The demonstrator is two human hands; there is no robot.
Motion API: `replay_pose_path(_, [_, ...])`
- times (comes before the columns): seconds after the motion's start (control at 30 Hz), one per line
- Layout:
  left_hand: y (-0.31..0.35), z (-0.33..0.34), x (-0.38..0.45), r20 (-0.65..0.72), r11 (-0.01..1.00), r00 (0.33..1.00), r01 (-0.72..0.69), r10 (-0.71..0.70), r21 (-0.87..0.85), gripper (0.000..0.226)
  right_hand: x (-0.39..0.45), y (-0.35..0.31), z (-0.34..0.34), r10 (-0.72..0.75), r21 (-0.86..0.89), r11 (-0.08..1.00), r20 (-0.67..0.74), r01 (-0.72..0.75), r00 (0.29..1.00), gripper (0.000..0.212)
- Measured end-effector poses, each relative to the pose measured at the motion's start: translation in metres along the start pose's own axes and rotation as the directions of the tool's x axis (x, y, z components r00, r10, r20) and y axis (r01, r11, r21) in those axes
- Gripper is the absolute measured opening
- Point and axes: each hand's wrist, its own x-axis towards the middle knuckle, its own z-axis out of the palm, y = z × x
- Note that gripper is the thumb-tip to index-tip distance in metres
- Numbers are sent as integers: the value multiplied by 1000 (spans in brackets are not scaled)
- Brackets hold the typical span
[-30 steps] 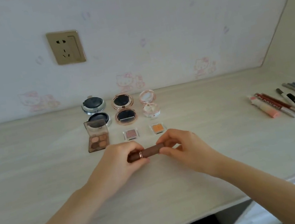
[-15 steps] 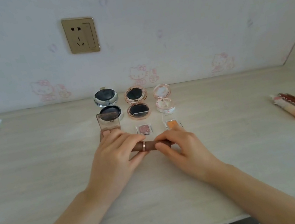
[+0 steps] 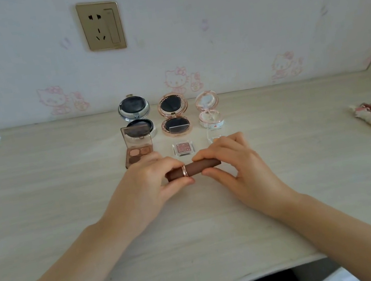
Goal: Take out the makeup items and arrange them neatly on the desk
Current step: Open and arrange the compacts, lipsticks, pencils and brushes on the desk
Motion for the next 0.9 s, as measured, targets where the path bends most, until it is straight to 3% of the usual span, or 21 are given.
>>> replay_pose_path(0.2, [5,0,-3,88,975,994,-78,61,208,15,-1,2,2,154,146,976,72,-163,985,19])
replay_pose_path(0.4, [14,4,0,168,927,980,-159,106,340,12,-1,-1,1,126,132,982,86,-136,988,16])
replay_pose_path(0.7, [2,-2,-1,188,994,981,-58,39,96,28,-5,-9,-1,54,126,990,64,-61,997,22])
replay_pose_path(0.9, [-4,1,-3,132,992,990,-67,53,109,31,-5,-9,-3,63,190,980,30,-68,998,29])
